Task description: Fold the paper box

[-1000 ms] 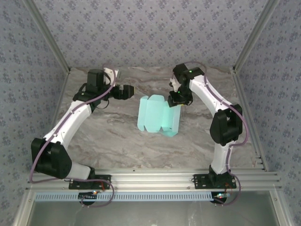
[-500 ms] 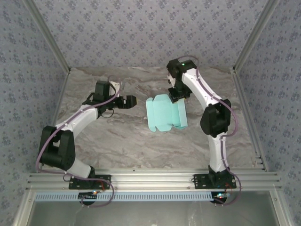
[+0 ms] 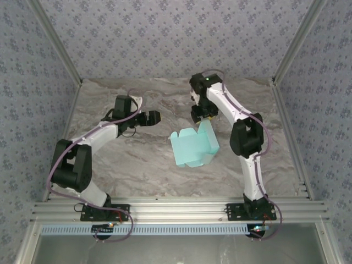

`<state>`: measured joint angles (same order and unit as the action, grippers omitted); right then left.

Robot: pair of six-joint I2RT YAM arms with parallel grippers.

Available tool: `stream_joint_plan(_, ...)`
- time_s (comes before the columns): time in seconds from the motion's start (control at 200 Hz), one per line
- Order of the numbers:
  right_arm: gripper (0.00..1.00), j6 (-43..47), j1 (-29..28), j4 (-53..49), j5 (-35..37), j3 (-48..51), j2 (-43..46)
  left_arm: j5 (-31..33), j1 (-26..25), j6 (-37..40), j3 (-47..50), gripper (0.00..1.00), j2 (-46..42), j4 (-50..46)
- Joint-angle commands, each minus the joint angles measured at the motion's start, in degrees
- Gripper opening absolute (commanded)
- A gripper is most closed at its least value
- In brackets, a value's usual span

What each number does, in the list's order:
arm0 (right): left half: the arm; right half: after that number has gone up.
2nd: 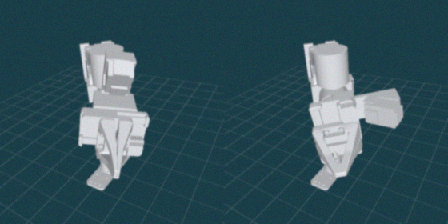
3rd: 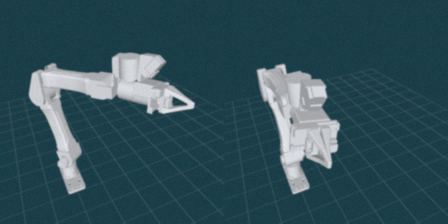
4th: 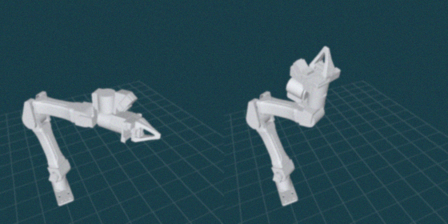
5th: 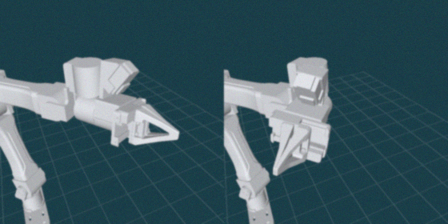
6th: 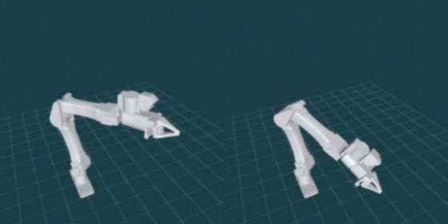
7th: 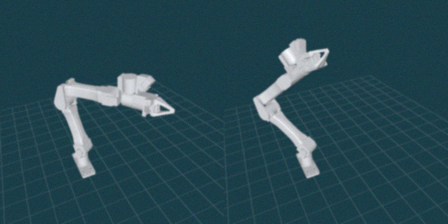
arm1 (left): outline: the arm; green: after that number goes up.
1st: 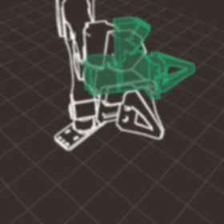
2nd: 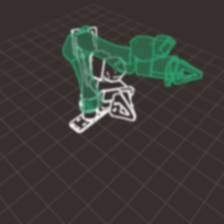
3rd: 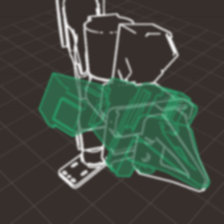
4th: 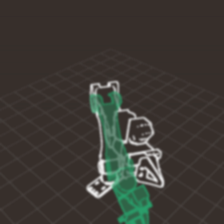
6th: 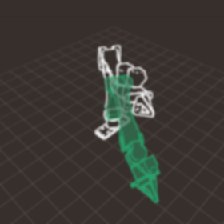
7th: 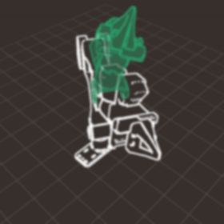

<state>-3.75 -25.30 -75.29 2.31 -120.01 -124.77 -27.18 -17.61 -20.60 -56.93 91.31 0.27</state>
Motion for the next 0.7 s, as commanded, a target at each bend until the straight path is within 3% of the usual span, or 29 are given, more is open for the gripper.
stream_joint_plan(0.0, 0.62, -2.96, 1.82, 4.78, -2.31, 4.81, 10.48, -0.22, -1.56, 3.20, -3.29, 0.89, 0.70, 1.77)
stream_joint_plan(0.115, 0.63, -4.28, 3.43, 10.83, -2.46, 15.81, 19.80, -1.72, -4.89, 11.40, -5.56, 0.89, 1.77, 1.48)
stream_joint_plan(0.38, 0.62, -8.94, 6.46, 21.26, 0.59, 42.38, 38.40, -3.12, -15.98, 34.82, -6.34, 0.89, 7.94, 13.30)
stream_joint_plan(0.475, 0.62, -12.44, 9.74, 24.13, -3.20, 46.69, 43.23, -3.44, -18.34, 39.87, -7.65, 0.83, 12.17, 18.07)
stream_joint_plan(0.695, 0.59, -16.34, 19.27, 26.65, -15.38, 54.59, 49.21, -8.17, -19.04, 42.63, -11.79, 0.70, 22.18, 29.00)
